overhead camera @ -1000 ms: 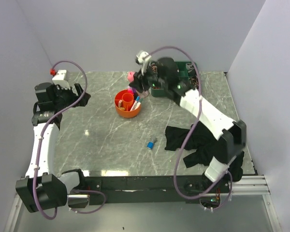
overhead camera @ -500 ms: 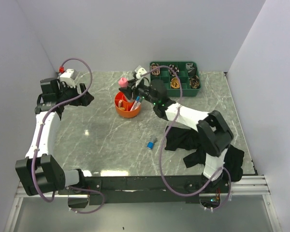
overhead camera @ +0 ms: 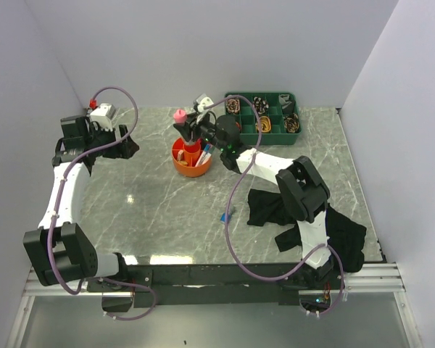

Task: Sort the stationery into containers
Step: Place the stationery in the storage box.

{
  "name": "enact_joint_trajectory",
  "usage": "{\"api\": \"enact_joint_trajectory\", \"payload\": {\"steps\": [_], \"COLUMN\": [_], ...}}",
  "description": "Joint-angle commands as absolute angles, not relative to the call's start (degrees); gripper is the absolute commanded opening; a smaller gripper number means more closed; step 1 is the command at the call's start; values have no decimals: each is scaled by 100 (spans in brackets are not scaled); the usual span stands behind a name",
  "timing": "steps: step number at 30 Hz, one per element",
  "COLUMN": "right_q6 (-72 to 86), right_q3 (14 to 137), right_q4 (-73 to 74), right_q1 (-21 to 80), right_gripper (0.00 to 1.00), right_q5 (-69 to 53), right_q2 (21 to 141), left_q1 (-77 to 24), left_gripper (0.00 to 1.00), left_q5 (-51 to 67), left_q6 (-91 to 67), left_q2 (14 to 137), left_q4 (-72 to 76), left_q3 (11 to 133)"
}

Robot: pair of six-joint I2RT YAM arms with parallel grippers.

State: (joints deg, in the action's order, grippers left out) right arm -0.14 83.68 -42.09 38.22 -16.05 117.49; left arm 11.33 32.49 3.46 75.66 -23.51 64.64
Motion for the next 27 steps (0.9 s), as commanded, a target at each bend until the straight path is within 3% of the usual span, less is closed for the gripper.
{"api": "enact_joint_trajectory", "payload": {"steps": [1, 14, 15, 16, 20, 21, 26, 27], "right_q6": [-176, -167, -167, -184, -158, -150, -167, -176], "right_q3": [8403, 8614, 8587, 8561, 8412, 8385, 8289, 8253], "right_q4": [-4588, -4324, -4324, -4298, -4166, -4123, -3508, -3376], "right_q1": [3744, 3665, 3665, 3656, 3665, 3656, 3674, 3674], "right_gripper": [0, 1, 6, 26, 43, 57, 70, 76], "right_q5": [-1503, -1310, -1327, -1353, -1573, -1660, -1767, -1784], "right_q2": [11680, 12138, 12120, 12094, 11805, 11743, 11033, 10891], "left_q1": [1213, 1213, 1222, 1213, 1213, 1204, 1204, 1204], "left_gripper": [84, 83, 83, 83, 83, 83, 84, 84], "left_q5": [3190, 3261, 3278, 3278, 3296, 3305, 3427, 3445], "left_q6": [413, 237, 237, 246, 290, 299, 378, 404], "left_q2": [7664, 7691, 7673, 7638, 7524, 7497, 7216, 7172], "left_q4": [-2162, -1969, -1969, -1969, -1960, -1943, -1819, -1802], "left_q3": [6741, 6741, 6715, 6697, 6583, 6557, 6320, 6285]}}
